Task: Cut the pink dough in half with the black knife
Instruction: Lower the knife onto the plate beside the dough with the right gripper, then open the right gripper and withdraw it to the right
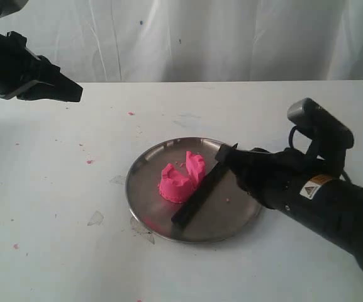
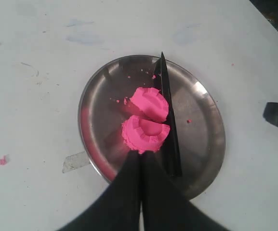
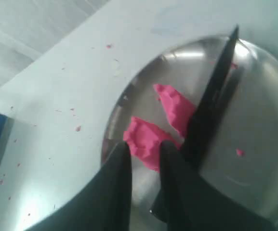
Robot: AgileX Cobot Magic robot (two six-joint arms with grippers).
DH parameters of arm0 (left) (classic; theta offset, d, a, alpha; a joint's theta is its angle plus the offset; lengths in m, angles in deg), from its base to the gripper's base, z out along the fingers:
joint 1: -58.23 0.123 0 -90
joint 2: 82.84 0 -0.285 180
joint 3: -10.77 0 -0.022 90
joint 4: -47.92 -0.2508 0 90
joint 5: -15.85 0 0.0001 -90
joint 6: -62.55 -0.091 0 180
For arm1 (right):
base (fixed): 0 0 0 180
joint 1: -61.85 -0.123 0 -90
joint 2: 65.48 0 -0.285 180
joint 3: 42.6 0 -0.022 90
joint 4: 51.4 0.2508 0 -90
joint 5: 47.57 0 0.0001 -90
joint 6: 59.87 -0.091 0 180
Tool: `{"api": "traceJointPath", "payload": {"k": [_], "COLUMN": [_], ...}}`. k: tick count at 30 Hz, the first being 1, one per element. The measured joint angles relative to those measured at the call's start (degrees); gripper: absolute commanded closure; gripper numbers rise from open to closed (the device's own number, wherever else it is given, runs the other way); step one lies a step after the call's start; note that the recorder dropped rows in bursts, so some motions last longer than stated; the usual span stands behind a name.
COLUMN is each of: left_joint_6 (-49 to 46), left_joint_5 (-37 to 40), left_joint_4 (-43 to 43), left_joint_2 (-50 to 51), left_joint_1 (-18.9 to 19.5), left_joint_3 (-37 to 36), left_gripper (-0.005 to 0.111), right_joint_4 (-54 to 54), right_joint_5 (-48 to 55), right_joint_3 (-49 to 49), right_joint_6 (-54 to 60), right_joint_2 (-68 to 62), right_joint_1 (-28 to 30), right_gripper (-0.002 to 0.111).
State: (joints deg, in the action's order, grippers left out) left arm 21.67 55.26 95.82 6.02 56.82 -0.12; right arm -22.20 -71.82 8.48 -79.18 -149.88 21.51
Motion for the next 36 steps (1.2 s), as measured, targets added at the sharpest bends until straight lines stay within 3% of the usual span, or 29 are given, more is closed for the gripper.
{"api": "traceJointPath", "payload": {"k": [1,8,19,36], "left_joint_6": [0.0,0.0,0.0,0.0], "left_joint_5": [0.0,-0.1,-0.1,-0.1], "left_joint_4": [0.0,0.0,0.0,0.0], "left_joint_2": [0.0,0.0,0.0,0.0], "left_joint_1": [0.0,0.0,0.0,0.0], "left_joint_3": [0.0,0.0,0.0,0.0], "left_gripper": [0.107,0.107,0.107,0.107], "right_joint_4": [-1.1,-11.5,-13.3,-13.3], "right_joint_5": [0.0,0.1,0.1,0.1], "right_joint_3": [0.3,0.6,0.7,0.7], "right_joint_6": [2.4,6.6,6.2,7.1], "right_joint_2": [2.5,14.5,24.9,32.1], "right_joint_1": [-0.6,-7.7,-20.3,-21.7], "right_gripper": [0.108,0.108,0.108,0.108]}}
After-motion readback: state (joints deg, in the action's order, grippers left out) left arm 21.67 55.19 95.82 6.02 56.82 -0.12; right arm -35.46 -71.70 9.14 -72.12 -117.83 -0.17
